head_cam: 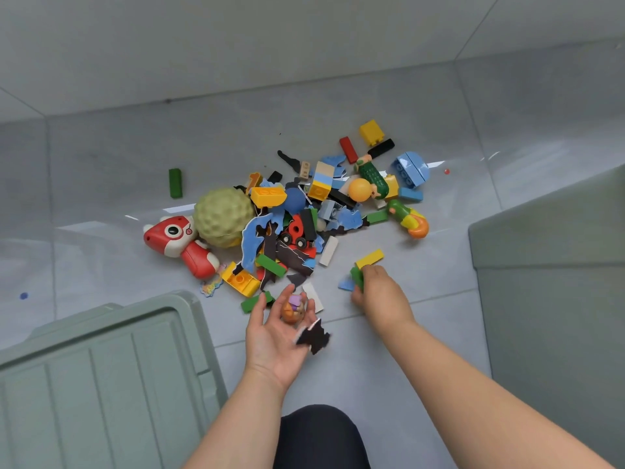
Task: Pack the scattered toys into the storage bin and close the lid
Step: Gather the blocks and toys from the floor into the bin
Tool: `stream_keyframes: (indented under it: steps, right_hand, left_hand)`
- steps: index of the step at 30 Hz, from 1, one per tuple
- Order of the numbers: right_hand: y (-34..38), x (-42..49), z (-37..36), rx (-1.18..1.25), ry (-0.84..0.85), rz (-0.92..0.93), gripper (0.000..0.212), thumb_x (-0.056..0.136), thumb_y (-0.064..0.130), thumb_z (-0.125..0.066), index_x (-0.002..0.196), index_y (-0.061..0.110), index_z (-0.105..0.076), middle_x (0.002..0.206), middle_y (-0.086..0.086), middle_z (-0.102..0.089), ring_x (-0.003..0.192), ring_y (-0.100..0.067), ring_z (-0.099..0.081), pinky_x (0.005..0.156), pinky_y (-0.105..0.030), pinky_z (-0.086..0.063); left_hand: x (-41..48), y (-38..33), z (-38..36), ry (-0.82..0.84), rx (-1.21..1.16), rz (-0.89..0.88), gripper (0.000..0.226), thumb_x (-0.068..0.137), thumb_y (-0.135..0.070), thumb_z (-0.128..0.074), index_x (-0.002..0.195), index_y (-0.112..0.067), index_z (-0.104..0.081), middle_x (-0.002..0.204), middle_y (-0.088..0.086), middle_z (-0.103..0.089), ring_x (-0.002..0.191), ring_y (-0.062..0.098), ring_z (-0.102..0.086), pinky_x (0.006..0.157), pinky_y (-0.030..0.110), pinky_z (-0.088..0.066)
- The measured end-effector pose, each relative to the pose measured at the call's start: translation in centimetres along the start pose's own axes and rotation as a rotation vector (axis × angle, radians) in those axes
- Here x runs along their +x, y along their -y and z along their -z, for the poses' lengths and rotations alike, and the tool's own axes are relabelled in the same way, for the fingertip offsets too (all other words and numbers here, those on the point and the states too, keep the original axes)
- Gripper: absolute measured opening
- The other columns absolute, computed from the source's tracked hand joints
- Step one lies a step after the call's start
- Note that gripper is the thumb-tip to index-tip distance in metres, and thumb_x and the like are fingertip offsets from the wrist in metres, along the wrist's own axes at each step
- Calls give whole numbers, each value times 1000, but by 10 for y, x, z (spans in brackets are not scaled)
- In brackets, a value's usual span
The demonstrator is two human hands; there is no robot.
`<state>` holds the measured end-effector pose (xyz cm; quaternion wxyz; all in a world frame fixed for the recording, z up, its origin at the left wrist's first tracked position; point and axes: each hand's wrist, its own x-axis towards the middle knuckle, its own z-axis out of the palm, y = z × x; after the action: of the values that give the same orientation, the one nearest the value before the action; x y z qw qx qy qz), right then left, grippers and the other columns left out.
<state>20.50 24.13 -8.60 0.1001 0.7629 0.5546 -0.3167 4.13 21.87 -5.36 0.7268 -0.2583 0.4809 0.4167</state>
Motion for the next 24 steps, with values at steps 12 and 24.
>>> stream_keyframes:
  steps: [12, 24]
  right_hand:
    - [25, -76, 12, 650, 39, 145, 42, 81, 31, -69, 120, 25, -54, 107, 10, -47, 85, -6, -53, 75, -12, -43]
    - [-11, -43, -30, 67, -10, 118, 40, 82, 37, -64, 114, 15, -55, 120, -2, -48, 111, -22, -48, 90, -30, -39]
  left_hand:
    - [13, 21, -5, 86, 185, -9, 28, 91, -39, -50, 92, -15, -62, 82, 8, -64, 82, 24, -62, 74, 36, -55]
    - [11, -7, 18, 77, 285, -79, 57, 76, -54, -54, 118, -16, -64, 87, 7, -56, 82, 24, -59, 83, 49, -54]
